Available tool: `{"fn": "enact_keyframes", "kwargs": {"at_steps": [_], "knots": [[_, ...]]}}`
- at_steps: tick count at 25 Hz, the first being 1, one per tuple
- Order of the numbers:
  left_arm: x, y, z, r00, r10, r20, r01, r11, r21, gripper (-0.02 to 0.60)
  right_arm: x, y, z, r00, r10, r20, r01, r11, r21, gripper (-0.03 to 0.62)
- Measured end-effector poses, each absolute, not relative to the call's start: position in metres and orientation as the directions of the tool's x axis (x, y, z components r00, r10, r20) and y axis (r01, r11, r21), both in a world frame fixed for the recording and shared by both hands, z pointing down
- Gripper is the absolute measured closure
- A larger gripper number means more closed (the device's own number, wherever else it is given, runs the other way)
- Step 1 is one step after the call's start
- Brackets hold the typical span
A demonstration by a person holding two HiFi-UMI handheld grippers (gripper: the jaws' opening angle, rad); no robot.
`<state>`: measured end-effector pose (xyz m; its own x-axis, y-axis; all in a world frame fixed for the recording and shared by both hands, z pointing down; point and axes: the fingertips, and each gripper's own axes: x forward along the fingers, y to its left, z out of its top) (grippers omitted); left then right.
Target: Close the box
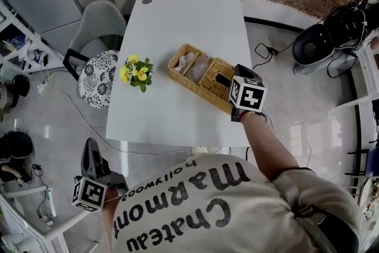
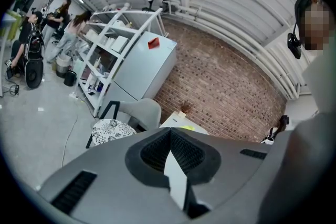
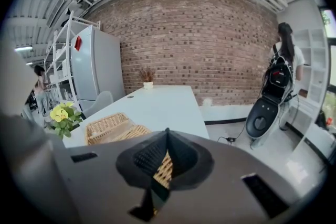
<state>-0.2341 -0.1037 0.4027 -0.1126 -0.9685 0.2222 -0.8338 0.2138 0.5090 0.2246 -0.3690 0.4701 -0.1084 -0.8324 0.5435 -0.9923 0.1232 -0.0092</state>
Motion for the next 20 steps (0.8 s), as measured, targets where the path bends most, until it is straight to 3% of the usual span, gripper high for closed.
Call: {"fn": "enact_keyframes", "kwargs": {"at_steps": [20], "knots": [[-0.245, -0.098, 0.401, -0.133, -0.967, 0.219, -0.830, 0.229, 0.509, 0.581, 0.223, -0.370, 0.481, -0.060, -0.817, 0.574, -0.992, 0.110, 0.053, 0.582]]}}
